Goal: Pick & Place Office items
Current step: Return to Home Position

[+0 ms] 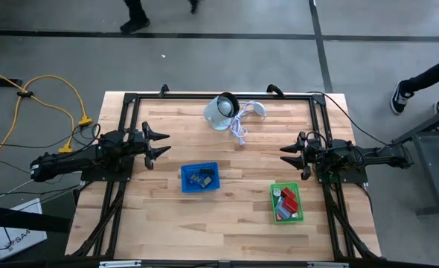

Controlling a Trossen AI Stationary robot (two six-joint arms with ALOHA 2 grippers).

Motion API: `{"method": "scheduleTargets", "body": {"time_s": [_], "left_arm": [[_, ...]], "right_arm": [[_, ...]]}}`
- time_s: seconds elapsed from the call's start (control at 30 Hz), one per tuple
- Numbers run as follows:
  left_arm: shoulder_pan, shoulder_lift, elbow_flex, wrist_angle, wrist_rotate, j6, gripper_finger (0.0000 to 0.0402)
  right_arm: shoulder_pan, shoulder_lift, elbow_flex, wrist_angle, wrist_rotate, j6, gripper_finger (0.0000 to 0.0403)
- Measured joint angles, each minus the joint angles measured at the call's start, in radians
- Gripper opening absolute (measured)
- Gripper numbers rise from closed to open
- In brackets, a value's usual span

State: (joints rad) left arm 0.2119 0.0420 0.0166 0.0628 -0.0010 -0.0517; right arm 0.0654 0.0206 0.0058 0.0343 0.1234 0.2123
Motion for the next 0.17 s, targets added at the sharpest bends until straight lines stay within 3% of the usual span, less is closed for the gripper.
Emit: {"method": "scheduleTargets", "body": {"time_s": [0.17], "left_arm": [[0.0, 0.0, 0.0, 0.0, 0.0, 0.0, 0.0211]], "right_arm": [[0.0, 0.0, 0.0, 0.0, 0.0, 0.0, 0.0153]]}}
